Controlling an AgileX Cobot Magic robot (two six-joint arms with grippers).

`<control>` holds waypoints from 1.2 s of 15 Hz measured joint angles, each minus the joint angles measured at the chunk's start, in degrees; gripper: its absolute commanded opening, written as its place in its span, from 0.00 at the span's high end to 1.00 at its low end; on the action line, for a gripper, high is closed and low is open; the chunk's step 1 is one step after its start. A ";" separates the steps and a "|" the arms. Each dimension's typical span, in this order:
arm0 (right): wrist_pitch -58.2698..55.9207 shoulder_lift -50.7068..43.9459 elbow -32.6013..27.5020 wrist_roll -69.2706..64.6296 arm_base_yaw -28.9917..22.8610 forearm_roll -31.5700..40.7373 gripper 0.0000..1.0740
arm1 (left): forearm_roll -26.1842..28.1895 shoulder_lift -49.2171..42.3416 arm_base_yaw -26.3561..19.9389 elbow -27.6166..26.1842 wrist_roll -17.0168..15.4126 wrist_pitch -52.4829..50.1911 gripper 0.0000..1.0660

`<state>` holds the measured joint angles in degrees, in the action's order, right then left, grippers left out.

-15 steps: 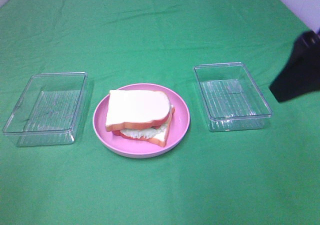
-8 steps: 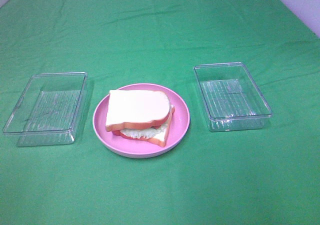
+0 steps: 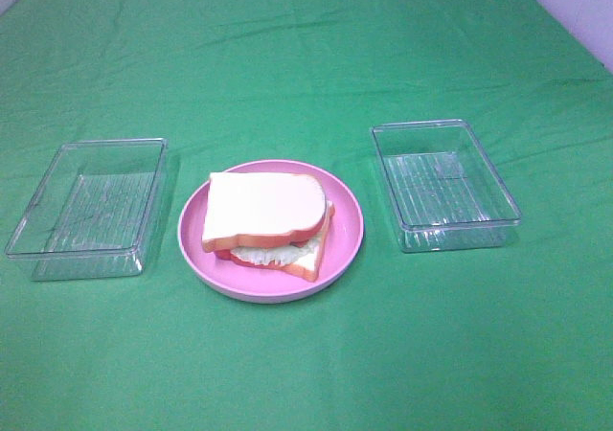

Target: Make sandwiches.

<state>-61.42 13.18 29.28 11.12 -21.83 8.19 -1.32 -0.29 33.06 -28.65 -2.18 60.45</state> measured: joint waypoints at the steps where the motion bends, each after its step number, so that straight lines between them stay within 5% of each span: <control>1: 0.00 -2.35 0.00 0.00 0.00 0.00 0.30 | 0.00 0.00 0.00 0.00 0.00 0.00 0.14; 7: 0.00 -5.96 0.00 -6.02 0.00 -6.19 0.30 | 0.00 0.00 0.00 0.00 0.00 0.00 0.14; 18: 0.00 -5.96 0.00 -6.47 0.00 -6.47 0.30 | 0.00 0.00 -0.29 0.00 0.00 0.00 0.14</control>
<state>-61.42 7.22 29.28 4.64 -21.83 1.72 -1.32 -0.29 32.77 -28.65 -2.18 60.45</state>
